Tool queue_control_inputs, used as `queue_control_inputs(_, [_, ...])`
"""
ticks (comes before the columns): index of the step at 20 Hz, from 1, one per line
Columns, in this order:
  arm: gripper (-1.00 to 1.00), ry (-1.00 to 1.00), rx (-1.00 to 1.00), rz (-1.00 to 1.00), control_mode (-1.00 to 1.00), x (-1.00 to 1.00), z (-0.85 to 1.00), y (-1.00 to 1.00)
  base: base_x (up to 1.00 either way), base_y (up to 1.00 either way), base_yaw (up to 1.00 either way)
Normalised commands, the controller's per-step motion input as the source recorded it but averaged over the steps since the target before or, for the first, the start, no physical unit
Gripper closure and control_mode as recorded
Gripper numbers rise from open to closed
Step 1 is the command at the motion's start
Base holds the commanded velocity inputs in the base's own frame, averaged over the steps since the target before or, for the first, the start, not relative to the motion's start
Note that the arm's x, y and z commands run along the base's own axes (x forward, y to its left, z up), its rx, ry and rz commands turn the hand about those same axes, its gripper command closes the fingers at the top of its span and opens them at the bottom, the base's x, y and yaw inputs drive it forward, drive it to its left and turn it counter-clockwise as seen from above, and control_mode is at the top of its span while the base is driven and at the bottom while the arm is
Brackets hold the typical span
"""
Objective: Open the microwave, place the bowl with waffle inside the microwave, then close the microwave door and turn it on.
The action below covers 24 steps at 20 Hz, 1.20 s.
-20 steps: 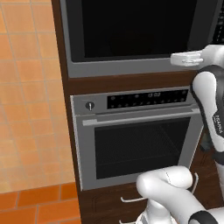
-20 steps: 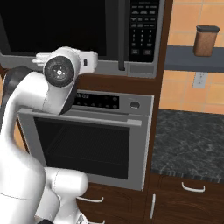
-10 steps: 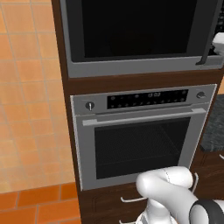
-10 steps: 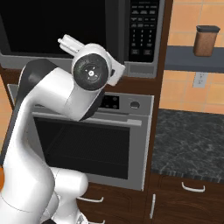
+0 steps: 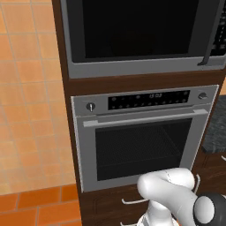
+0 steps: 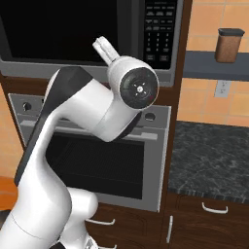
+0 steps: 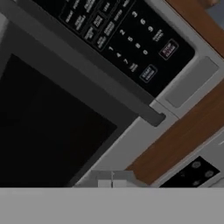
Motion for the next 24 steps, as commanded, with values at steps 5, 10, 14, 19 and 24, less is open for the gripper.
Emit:
queue_control_inputs(5, [1.00, 0.04, 0.24, -0.02, -1.00, 0.15, 0.00, -0.36, 0.00, 0.00, 0.00])
queue_control_inputs(10, [1.00, 0.00, 0.31, -0.07, -1.00, 0.16, 0.00, -0.20, 0.00, 0.00, 0.00])
queue_control_inputs(14, [1.00, 0.00, 0.14, -0.04, -1.00, 0.22, 0.00, 0.00, 0.00, 0.00, 0.00])
queue_control_inputs(19, [1.00, 0.00, 0.17, -0.05, -1.00, 0.53, 0.00, 0.00, 0.00, 0.00, 0.00])
queue_control_inputs(24, [1.00, 0.00, 0.17, -0.06, -1.00, 0.54, -0.01, -0.02, 0.00, 0.00, 0.00])
